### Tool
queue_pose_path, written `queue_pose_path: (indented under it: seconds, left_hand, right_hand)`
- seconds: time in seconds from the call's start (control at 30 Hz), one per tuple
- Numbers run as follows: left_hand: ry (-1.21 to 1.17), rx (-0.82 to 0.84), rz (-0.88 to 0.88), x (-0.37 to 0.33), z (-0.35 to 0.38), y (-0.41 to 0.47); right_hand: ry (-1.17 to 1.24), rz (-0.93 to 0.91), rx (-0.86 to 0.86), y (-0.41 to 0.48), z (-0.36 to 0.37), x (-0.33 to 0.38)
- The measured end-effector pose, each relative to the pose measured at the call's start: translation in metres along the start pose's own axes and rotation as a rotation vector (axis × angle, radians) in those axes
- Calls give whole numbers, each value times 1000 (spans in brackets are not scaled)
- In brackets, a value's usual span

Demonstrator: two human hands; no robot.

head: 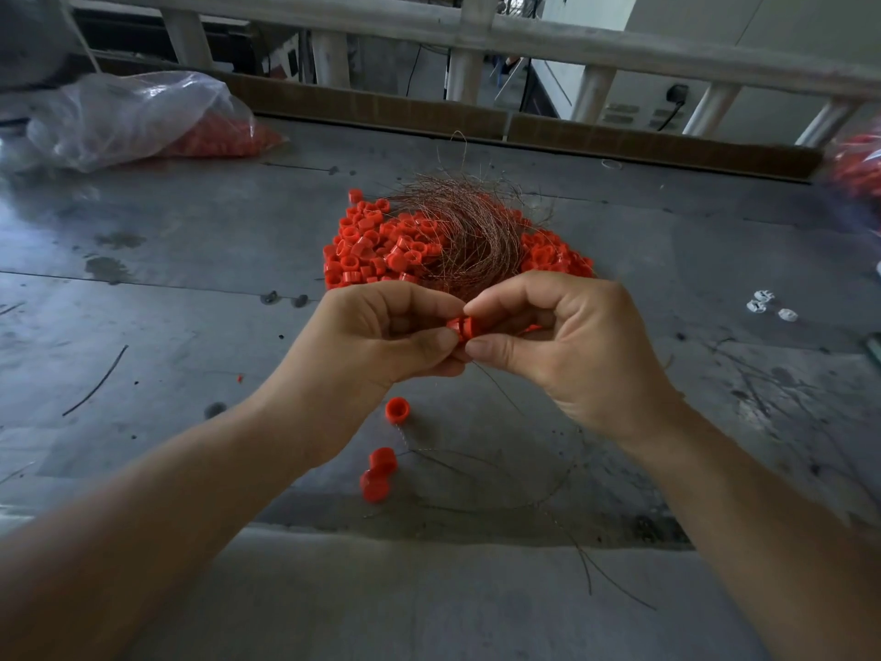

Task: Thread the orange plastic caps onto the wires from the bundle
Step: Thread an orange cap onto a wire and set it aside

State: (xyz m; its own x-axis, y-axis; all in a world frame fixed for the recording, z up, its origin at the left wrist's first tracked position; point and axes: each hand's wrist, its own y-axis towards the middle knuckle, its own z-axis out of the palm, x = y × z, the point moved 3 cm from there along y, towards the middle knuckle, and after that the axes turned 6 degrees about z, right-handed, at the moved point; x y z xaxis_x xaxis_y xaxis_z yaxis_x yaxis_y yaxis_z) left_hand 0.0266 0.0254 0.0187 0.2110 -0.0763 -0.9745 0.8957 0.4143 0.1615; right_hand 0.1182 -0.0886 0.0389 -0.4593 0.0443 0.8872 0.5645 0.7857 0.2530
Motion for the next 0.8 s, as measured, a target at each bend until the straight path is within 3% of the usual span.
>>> queue_pose_path:
  seconds: [0.6, 0.8]
  left_hand:
    - [190, 38, 84, -2, 0, -2]
    - [135, 53, 65, -1, 0, -3]
  right_hand:
    - [-317, -228, -117, -3, 3, 4]
    - [-387, -320, -168, -6, 5, 7]
